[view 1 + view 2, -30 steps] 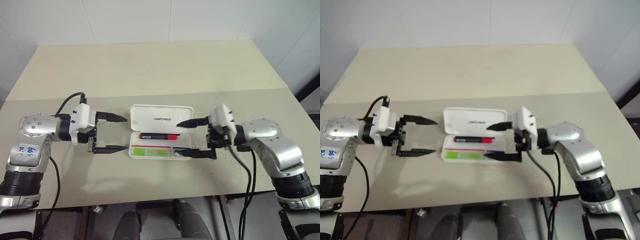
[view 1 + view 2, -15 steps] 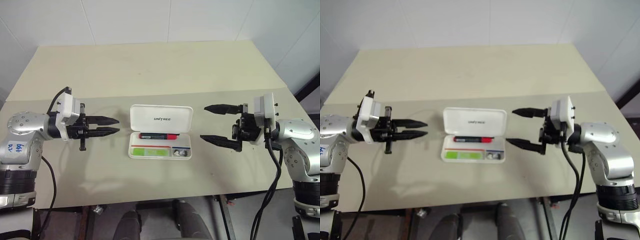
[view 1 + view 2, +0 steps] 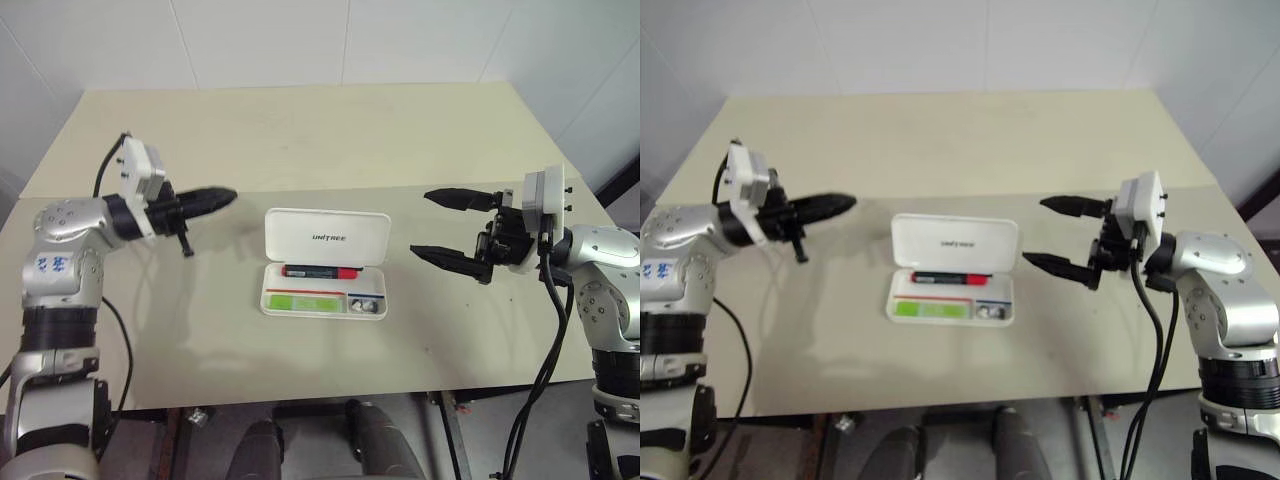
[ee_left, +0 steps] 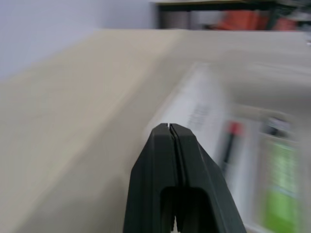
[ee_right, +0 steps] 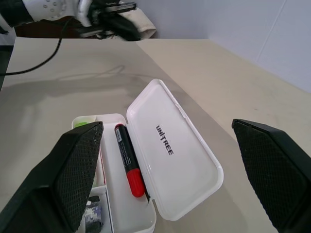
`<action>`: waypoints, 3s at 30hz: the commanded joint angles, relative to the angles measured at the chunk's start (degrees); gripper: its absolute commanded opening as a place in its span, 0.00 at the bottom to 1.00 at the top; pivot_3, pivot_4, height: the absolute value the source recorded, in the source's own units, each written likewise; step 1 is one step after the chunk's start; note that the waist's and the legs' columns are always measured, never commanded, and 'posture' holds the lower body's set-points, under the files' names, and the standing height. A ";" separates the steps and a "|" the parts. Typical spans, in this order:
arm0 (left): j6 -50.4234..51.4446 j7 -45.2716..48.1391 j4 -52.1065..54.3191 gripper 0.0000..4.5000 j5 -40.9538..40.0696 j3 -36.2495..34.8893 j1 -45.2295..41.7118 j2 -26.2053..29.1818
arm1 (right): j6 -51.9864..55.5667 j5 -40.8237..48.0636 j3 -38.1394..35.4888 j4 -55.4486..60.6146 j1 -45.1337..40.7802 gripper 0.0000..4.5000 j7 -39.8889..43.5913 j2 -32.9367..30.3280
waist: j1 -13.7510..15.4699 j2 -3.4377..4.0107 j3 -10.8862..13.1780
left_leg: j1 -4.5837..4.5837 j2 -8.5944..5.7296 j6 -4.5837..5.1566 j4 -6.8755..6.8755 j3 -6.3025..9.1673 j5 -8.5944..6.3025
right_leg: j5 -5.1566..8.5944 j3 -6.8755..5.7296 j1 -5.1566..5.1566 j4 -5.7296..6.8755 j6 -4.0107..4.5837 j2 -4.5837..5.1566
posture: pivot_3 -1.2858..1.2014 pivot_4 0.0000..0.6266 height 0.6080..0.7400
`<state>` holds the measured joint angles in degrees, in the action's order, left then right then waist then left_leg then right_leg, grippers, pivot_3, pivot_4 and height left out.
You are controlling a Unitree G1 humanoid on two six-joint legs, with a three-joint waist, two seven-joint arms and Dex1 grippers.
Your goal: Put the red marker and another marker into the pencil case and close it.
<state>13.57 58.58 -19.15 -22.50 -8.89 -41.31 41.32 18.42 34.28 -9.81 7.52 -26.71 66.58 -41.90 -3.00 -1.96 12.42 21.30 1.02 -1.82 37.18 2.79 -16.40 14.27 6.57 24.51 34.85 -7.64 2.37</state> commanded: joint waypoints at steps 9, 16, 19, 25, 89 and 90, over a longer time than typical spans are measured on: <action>-5.84 -3.80 -12.09 0.01 9.83 6.71 -5.44 -5.22 | 0.04 1.15 -1.47 4.11 1.37 1.00 -2.46 -0.25 | 0.03 0.00 0.00 | 0.04 0.00 -0.01 -0.05 -0.02 0.00 | 0.00 0.00 0.05 0.00 -0.01 0.00 | 0.52 0.24 1.00; -7.71 0.25 -12.23 0.01 9.87 8.28 -5.72 -6.99 | 0.70 1.84 -1.60 5.58 2.79 1.00 -3.63 -0.15 | -0.10 0.00 0.00 | 0.03 -0.01 -0.01 -0.05 -0.02 0.00 | -0.01 0.01 0.06 0.02 -0.01 0.01 | 0.52 0.24 1.00; -6.76 1.14 -10.56 0.01 9.30 8.87 -5.66 -8.09 | 0.80 2.16 -1.73 5.87 3.20 1.00 -3.91 -0.21 | -0.02 0.00 0.00 | 0.03 -0.01 -0.01 -0.03 -0.02 0.00 | -0.01 0.01 0.05 0.03 -0.01 0.02 | 0.52 0.24 1.00; -8.23 4.82 -8.18 0.01 7.73 8.17 -3.76 -8.45 | 0.57 2.52 -1.84 6.03 3.77 1.00 -4.09 -0.23 | -0.09 0.00 0.00 | 0.04 -0.01 -0.01 -0.02 -0.02 0.00 | -0.01 0.01 0.04 0.01 -0.03 0.01 | 0.52 0.24 1.00; 11.18 4.62 25.24 0.10 -10.25 -6.01 16.60 -2.25 | -5.92 -2.15 1.40 -2.26 2.77 1.00 -1.25 3.75 | -0.25 0.05 -0.01 | -0.07 0.01 0.00 -0.07 -0.01 0.02 | 0.02 0.03 -0.02 0.00 0.03 0.02 | 0.52 0.24 1.00; 11.12 3.87 25.87 0.15 -10.43 -7.00 17.59 -1.98 | -7.50 -2.78 1.24 -3.20 2.49 1.00 -0.79 3.75 | -0.25 0.05 -0.01 | -0.06 0.00 0.00 -0.06 -0.01 0.02 | 0.02 0.03 -0.02 -0.01 0.03 0.02 | 0.52 0.24 1.00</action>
<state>25.11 63.89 3.99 -31.51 -13.45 -24.75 38.52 14.07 31.95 -7.17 4.42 -23.00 64.80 -37.54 -3.25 -1.90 12.41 21.24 1.02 -1.82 37.12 2.77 -16.38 14.29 6.60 24.48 34.84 -7.61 2.39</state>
